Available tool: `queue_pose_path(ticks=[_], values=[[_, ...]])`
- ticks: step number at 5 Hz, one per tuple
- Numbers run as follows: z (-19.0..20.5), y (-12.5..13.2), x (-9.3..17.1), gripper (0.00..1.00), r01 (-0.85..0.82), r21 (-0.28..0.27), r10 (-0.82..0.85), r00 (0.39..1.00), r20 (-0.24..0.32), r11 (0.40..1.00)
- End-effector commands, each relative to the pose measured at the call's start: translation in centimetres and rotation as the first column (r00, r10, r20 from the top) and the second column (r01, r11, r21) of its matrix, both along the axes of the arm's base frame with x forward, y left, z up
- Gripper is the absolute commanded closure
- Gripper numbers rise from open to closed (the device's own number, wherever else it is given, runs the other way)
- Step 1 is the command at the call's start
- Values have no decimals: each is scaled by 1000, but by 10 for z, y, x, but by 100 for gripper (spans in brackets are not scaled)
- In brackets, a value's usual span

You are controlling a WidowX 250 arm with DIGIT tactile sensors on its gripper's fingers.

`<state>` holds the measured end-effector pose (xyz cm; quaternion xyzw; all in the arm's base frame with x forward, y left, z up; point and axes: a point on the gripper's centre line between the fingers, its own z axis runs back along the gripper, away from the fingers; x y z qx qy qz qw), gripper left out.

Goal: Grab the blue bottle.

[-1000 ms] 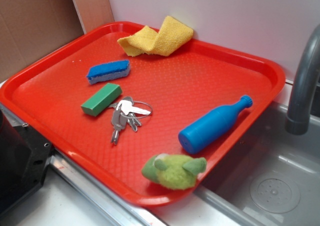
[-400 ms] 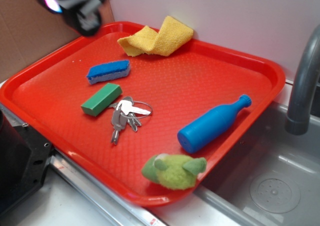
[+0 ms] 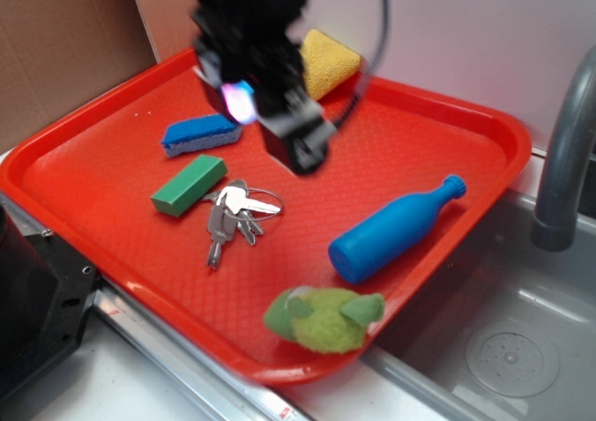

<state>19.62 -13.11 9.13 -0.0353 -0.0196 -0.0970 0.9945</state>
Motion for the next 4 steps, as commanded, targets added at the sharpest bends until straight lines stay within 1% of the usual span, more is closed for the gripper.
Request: queue_pose_path(ticks=[1,2,3,4], values=[[-26,-38,11,0,0,-179,12,998,62,984],[-25,-48,12,0,4,-202,7,999,52,979],[-41,-52,17,0,1,-153,5,999,39,988],[-56,-50,26,0,-20,-106,23,999,26,994]])
